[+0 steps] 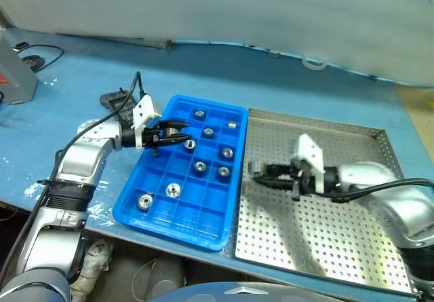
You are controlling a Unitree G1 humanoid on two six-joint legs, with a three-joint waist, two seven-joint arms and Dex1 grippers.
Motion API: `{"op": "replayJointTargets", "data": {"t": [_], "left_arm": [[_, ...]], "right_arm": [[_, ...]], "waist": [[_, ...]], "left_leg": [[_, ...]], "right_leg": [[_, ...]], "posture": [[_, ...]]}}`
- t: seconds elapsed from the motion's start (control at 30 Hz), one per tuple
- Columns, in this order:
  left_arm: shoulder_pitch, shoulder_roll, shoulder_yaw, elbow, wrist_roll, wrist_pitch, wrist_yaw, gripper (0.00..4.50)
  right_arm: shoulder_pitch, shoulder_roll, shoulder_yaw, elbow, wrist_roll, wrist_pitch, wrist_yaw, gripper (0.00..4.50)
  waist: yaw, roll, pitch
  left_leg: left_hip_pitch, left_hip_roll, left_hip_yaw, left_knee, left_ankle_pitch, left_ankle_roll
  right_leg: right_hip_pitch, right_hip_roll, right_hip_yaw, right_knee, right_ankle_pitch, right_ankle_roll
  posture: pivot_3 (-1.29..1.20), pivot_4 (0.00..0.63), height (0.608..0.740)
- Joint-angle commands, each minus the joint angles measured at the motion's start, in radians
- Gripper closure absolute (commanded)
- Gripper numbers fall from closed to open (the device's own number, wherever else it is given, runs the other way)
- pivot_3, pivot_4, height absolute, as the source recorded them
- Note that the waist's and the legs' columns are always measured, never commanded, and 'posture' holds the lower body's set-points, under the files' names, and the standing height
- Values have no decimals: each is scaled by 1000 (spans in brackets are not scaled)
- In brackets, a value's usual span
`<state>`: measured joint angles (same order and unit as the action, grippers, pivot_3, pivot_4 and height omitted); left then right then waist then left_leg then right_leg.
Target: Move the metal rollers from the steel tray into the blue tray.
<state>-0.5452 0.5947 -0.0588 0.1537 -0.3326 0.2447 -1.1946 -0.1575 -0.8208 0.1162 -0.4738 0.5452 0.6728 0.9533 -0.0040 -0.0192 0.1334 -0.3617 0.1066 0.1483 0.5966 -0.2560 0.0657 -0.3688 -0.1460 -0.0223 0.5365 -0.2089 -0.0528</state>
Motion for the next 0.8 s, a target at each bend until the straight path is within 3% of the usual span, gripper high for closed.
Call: {"op": "replayJointTargets", "data": {"t": [0.03, 0.17, 0.3, 0.47, 0.7, 0.8], "left_arm": [[29, 22, 30, -88, -34, 6, -5, 3130], [111, 44, 44, -186, -56, 51, 14, 3130], [156, 64, 57, -272, -80, 114, 49, 3130], [188, 70, 60, -381, -110, 202, 109, 3130], [207, 59, 113, -377, -152, 239, 166, 3130], [222, 54, 114, -358, -131, 220, 191, 3130]], "right_arm": [[-109, 29, 59, 22, -24, -40, 55, 3806], [-105, 10, 221, 115, -214, -230, 144, 3806], [-132, 55, 248, 125, -184, -236, 208, 3806], [-174, 129, 274, 174, -206, -319, 260, 3806], [-364, 297, 209, 314, -163, -209, 179, 3806], [-362, 321, 251, 284, -183, -156, 165, 3806]], "waist": [[-7, 0, 0], [-3, -7, -3], [3, -6, -1], [13, -8, -2], [21, -8, -1], [28, -8, -1]], "left_leg": [[0, 0, 0, 0, 1, -1], [6, 7, 0, -11, 6, -11], [2, 11, 0, -21, 11, -18], [5, 12, 0, -21, 11, -18], [13, 15, 0, -25, 15, -24], [11, 18, 0, -25, 16, -26]], "right_leg": [[-1, 0, 0, 0, 0, 0], [-1, 3, -2, 1, 0, 0], [-12, 6, -3, 3, 1, 0], [-8, 7, -3, 3, 1, 0], [-3, 10, -3, 3, 1, 0], [-4, 16, -3, 3, 1, -1]], "posture": [[-137, 150, 740], [-88, 150, 740], [-45, 150, 740], [-1, 150, 740], [24, 150, 740], [27, 150, 740]]}}
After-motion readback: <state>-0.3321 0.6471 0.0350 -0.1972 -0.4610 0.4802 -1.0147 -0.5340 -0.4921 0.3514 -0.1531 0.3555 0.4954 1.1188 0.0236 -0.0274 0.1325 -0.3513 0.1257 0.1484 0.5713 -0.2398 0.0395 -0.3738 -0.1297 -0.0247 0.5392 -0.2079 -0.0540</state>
